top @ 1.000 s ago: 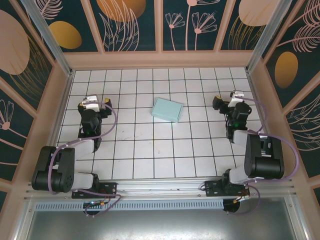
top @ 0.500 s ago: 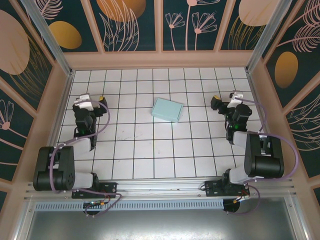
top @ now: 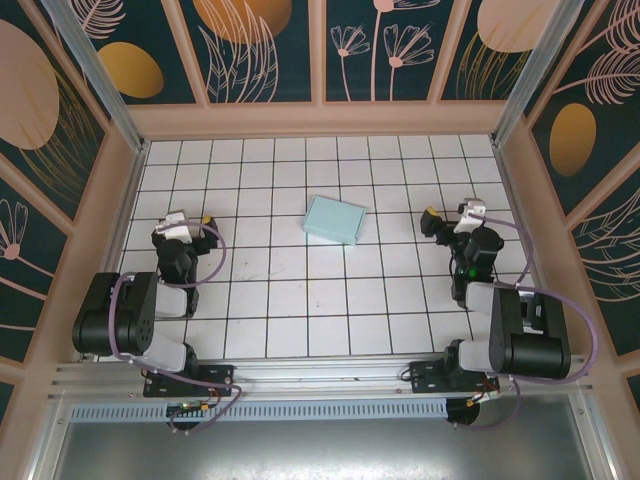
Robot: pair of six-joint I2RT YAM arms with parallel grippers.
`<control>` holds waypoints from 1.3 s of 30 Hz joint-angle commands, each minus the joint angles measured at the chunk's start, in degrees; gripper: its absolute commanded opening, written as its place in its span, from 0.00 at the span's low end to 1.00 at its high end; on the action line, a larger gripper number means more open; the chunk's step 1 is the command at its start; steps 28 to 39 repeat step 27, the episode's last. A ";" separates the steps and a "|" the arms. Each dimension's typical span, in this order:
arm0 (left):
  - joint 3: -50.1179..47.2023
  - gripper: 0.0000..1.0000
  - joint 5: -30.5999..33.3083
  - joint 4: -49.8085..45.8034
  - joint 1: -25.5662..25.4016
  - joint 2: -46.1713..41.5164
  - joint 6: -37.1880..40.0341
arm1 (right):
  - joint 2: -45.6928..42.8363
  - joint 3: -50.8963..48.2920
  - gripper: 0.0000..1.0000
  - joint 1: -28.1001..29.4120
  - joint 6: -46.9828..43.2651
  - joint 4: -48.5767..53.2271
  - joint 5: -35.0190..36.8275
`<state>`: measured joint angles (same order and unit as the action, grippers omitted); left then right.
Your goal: Fold the paper box
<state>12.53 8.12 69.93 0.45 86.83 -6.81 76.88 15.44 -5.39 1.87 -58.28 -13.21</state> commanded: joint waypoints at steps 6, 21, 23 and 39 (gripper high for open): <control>-0.05 0.99 0.61 4.65 0.33 -0.07 0.47 | 12.65 -5.44 0.96 0.12 -0.24 -23.10 1.61; 0.05 0.99 0.30 4.51 0.26 0.10 0.48 | 12.49 -3.21 0.97 0.90 -0.59 -17.74 4.07; 0.10 0.99 0.29 4.42 0.26 0.13 0.49 | 12.41 -3.15 0.97 1.06 -0.65 -17.71 4.29; 0.70 0.99 -2.91 3.39 0.26 0.09 1.90 | 12.39 -3.65 0.96 1.08 -0.50 -18.62 4.90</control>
